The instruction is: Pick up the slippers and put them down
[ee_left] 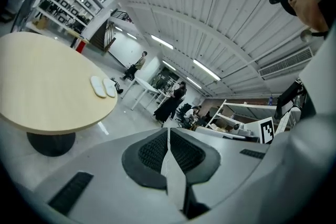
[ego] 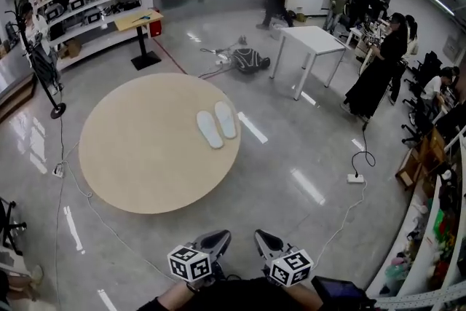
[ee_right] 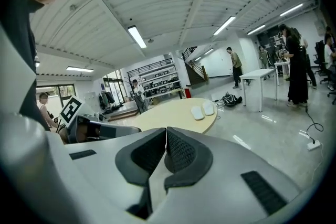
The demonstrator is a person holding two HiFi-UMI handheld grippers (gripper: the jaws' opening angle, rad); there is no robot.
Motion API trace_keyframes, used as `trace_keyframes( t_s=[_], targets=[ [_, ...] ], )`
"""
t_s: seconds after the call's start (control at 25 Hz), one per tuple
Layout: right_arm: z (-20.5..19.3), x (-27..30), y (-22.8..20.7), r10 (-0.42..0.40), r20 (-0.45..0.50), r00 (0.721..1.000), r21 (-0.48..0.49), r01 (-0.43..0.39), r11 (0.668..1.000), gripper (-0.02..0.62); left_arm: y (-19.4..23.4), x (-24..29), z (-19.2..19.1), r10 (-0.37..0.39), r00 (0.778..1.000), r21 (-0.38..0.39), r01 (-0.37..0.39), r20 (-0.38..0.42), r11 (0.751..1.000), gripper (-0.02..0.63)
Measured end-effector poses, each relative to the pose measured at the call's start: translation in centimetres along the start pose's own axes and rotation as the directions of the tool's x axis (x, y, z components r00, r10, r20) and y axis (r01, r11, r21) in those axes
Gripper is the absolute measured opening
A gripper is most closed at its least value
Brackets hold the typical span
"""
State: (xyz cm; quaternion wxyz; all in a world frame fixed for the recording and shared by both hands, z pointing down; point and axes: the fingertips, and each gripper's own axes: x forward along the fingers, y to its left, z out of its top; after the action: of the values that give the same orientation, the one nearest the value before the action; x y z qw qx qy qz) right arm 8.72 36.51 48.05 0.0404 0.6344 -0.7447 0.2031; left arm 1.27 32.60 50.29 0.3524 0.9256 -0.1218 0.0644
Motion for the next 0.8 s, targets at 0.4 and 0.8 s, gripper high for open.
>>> trace_keyframes(
  t_s=[0.4, 0.8],
  targets=[
    [1.6, 8.5, 1.4, 0.087, -0.015, 0.996, -0.005, -0.087, 0.996, 0.017, 6.9, -2.4, 4.5, 0.093, 0.992, -0.035, -0.09, 0.089, 0.995, 0.029],
    [4.9, 14.4, -2.9, 0.132, 0.055, 0.99, 0.045, -0.134, 0.99, 0.017, 9.8, 1.0, 9.9, 0.179, 0.978, 0.083, -0.188, 0.111, 0.979, 0.029]
  ],
)
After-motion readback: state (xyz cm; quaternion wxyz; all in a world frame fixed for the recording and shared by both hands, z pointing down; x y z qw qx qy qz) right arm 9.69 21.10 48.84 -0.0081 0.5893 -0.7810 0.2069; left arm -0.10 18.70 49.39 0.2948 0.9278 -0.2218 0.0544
